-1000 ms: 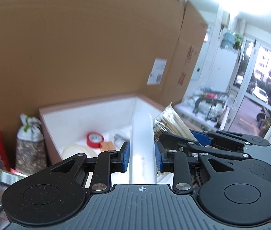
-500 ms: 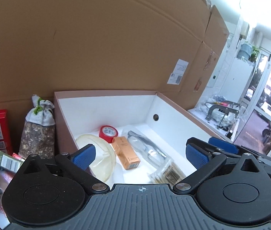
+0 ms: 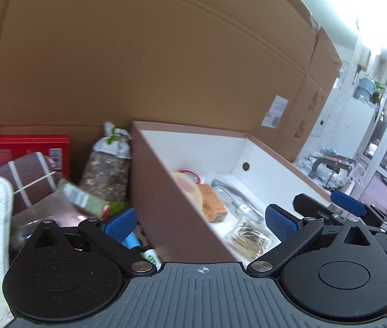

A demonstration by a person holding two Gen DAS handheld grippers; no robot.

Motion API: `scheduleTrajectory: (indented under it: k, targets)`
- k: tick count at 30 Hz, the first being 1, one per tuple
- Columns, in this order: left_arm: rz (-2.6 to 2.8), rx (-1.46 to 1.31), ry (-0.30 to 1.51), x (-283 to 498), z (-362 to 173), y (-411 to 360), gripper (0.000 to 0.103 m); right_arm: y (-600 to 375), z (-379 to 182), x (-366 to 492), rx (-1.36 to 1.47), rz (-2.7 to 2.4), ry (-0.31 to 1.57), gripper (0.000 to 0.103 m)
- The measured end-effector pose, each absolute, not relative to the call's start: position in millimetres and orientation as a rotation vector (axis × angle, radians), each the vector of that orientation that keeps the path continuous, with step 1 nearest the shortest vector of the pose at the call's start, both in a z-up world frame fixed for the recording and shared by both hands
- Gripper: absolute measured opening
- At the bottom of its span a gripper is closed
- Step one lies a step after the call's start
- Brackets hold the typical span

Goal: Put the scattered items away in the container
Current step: 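Move both open tools back to the pile toward the floral insole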

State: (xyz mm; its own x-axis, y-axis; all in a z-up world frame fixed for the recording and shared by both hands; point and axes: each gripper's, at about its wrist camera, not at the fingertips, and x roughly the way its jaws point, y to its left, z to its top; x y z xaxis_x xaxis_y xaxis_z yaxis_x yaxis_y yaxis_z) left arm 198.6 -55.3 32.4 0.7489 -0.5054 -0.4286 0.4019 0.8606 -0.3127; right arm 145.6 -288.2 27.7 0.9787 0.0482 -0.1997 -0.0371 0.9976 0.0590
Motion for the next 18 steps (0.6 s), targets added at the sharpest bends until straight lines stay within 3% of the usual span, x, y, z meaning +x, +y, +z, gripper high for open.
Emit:
scheduleTrajectory:
  k: [18]
  targets:
    - [-0.252, -0.243, 0.582, 90.9, -26.8, 41.0, 0.103, -222.8, 0.6, 81.5, 0.04, 0.192, 0.244, 0.102]
